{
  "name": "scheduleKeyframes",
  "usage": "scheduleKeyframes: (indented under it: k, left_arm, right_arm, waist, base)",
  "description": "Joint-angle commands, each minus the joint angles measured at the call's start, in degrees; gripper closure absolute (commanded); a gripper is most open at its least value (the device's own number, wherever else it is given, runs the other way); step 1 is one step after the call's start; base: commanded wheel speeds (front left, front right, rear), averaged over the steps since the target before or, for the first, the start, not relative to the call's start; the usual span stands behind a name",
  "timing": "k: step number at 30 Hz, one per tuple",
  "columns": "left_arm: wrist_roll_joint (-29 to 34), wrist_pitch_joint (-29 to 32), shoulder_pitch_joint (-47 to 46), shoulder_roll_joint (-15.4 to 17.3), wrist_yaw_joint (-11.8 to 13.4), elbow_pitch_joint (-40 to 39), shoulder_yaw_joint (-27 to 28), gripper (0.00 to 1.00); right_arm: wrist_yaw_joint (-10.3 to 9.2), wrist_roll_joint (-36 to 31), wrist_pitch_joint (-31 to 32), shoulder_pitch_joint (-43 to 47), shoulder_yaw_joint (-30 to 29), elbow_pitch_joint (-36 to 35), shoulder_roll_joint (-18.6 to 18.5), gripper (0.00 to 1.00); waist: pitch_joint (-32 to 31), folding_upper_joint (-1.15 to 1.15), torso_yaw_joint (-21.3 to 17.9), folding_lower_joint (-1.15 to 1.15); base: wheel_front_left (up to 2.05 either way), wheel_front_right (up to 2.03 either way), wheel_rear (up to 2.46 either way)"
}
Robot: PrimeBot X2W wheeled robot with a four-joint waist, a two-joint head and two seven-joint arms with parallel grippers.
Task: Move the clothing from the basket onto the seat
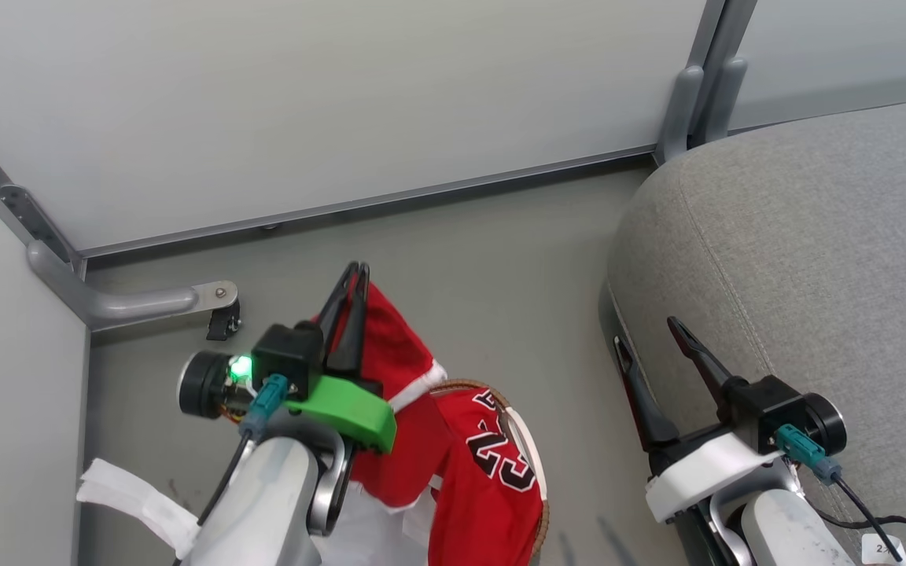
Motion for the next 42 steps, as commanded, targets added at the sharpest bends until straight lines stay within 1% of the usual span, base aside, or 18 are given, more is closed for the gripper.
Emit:
scheduleKeyframes:
  k: [1,4,8,15,17,18,25,30,36,42]
  left_arm:
    - [-0.5,0.0,-1.3,0.1,0.4,-1.4,0.4,1.0]
    - [-1.9,0.0,-2.4,0.1,0.8,-4.3,0.5,1.0]
    - [-4.3,0.0,-4.0,0.1,0.7,-6.6,-0.1,1.0]
    - [-6.9,0.0,-6.2,0.1,1.3,-8.3,-2.3,1.0]
    - [-7.3,0.0,-6.6,0.1,1.6,-8.5,-3.3,1.0]
    - [-7.7,0.0,-7.0,0.1,1.8,-8.7,-4.2,1.0]
    - [-9.0,0.0,-8.0,0.1,2.5,-9.3,-7.5,1.0]
    - [-9.7,0.0,-8.5,0.1,2.9,-9.1,-9.3,1.0]
    - [-10.3,0.0,-9.2,0.1,3.2,-9.4,-10.6,1.0]
    - [-10.9,0.0,-10.0,0.1,3.5,-9.7,-12.1,1.0]
  right_arm:
    - [-0.04,-0.3,-0.1,0.8,0.2,0.0,-0.2,0.0]
    - [-0.04,-0.4,-0.1,1.2,0.5,0.1,-0.2,0.0]
    - [-0.04,-0.3,-0.1,1.6,1.2,0.4,-0.2,0.0]
    - [-0.04,0.2,-0.1,1.9,5.3,1.4,-0.8,0.0]
    - [-0.04,0.8,-0.1,1.5,7.0,1.9,-1.4,0.0]
    - [-0.04,1.5,-0.1,0.7,9.2,2.4,-1.9,0.0]
    - [-0.04,5.5,-0.1,-3.4,18.0,3.8,-3.2,0.0]
    - [-0.04,8.2,-0.1,-6.8,23.4,5.3,-3.2,0.0]
    - [-0.04,9.1,-0.1,-9.7,26.4,8.8,-2.5,0.0]
    - [-0.04,8.9,-0.1,-11.3,24.7,14.3,-1.3,0.0]
  waist:
    - [-0.1,0.0,0.1,0.0]
    - [-0.3,0.0,0.3,0.0]
    - [-0.6,0.0,0.5,0.0]
    - [-1.2,0.0,1.0,0.0]
    - [-1.3,0.0,1.3,0.0]
    - [-1.2,0.0,1.6,0.0]
    - [-1.0,0.0,3.1,0.0]
    - [-0.9,0.0,4.2,0.0]
    - [-0.8,0.0,5.4,0.0]
    - [-0.7,0.0,6.4,0.0]
  base:
    - [0.0,0.0,0.0]
    - [0.0,0.0,0.0]
    - [0.0,0.0,0.0]
    - [0.0,0.0,0.0]
    - [0.0,0.0,0.0]
    - [0.0,0.0,0.0]
    - [0.0,0.0,0.0]
    - [0.0,0.0,0.0]
    - [0.0,0.0,0.0]
    - [0.0,0.0,0.0]
